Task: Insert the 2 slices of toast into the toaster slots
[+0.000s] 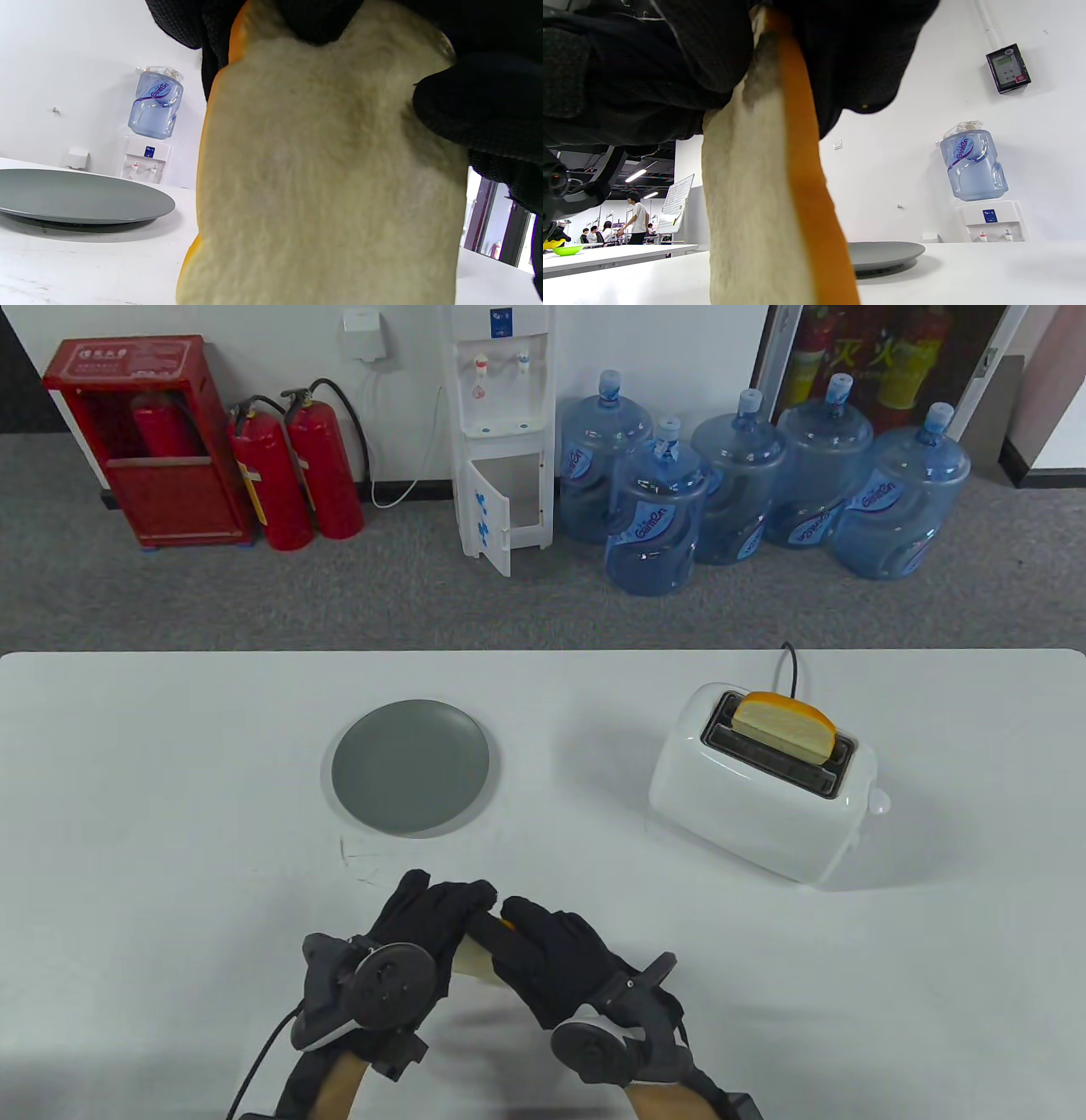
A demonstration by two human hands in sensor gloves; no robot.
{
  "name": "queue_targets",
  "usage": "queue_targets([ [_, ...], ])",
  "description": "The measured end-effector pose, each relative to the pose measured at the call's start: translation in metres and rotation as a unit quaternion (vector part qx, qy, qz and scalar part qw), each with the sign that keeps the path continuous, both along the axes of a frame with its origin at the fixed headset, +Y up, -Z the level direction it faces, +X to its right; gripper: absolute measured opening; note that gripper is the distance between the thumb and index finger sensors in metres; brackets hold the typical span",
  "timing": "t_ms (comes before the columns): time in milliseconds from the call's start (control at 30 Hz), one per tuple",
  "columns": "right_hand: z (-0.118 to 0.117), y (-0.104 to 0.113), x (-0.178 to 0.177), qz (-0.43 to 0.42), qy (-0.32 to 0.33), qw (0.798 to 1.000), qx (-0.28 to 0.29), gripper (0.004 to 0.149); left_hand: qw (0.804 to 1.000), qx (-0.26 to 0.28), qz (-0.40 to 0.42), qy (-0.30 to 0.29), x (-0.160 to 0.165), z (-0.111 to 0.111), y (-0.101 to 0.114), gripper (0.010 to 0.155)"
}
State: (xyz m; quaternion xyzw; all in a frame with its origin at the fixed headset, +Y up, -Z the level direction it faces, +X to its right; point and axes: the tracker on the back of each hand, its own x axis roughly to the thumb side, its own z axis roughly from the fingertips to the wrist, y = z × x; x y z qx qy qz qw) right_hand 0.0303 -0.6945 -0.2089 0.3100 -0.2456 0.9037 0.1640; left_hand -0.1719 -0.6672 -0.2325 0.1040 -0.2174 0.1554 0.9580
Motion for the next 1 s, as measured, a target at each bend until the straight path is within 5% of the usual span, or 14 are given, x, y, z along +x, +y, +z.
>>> queue_targets([
  [1000, 0.0036, 0.0062, 0.0019, -0.025, -0.003, 0.999, 0.033, 0.052, 0.998, 0.014, -0.007, -0.061, 0.0016, 0.0059, -0.0045, 0.053],
])
